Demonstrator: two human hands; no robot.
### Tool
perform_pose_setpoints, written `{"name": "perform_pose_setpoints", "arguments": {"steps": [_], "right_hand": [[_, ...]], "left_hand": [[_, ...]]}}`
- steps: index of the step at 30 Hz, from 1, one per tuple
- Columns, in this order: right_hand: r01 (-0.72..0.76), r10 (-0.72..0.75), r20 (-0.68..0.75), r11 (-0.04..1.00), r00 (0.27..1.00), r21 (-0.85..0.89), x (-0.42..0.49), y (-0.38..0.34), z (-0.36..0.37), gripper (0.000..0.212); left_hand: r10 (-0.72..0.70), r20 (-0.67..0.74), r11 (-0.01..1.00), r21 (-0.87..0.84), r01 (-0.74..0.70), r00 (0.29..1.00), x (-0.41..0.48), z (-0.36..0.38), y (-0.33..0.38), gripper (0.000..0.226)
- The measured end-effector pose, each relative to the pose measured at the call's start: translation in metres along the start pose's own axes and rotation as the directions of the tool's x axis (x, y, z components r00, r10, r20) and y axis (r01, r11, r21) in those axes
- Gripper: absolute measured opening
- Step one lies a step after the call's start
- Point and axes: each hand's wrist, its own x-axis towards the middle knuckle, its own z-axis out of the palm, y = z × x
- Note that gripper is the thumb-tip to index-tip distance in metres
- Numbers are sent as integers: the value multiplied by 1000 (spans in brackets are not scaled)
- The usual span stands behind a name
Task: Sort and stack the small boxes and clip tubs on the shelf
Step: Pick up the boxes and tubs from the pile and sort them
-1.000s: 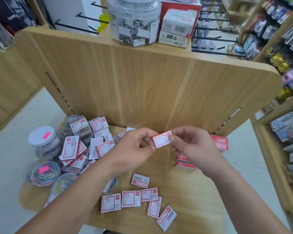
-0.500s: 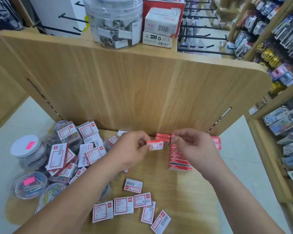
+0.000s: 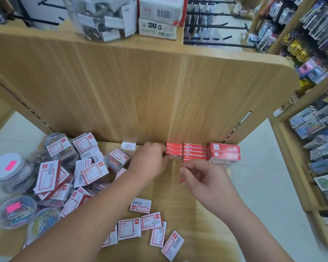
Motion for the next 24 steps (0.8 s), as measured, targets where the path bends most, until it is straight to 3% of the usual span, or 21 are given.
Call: {"name": "perform_pose_setpoints", "arguments": {"steps": [3,6,9,11,13,16,20,24], "right_hand": [[-10,11,-11,1000,1000,22,-10,6,4,11],[-36,41,47,993,998,-113,-26,14,7,4],[-75,177,286,940,942,-334,-46,25,16,36],[-45,221,394,911,892,-409,-59,29,27,53],[26,201,413,876,888,-481,-70,32,37,61],[89,154,374,825,914,-557,-81,36,46,58],[49,43,163,852,986,-522,-96,52,46,40],[-24,44,22,826,999,-563,-101,65,36,46]], "left_hand": [[18,-8,999,38,-18,1000,-4,-1,2,34],[91,-60,996,3,-91,994,-18,-17,3,27],[195,-204,966,-128,-223,959,-54,-40,-6,13],[227,-130,963,-121,-243,965,-92,-44,-19,20],[249,66,969,-16,-248,966,-130,-36,-26,31],[286,170,951,75,-301,943,-158,-11,-31,32],[213,148,973,56,-223,966,-162,4,-31,39],[179,101,983,12,-181,979,-163,6,-31,40]]}}
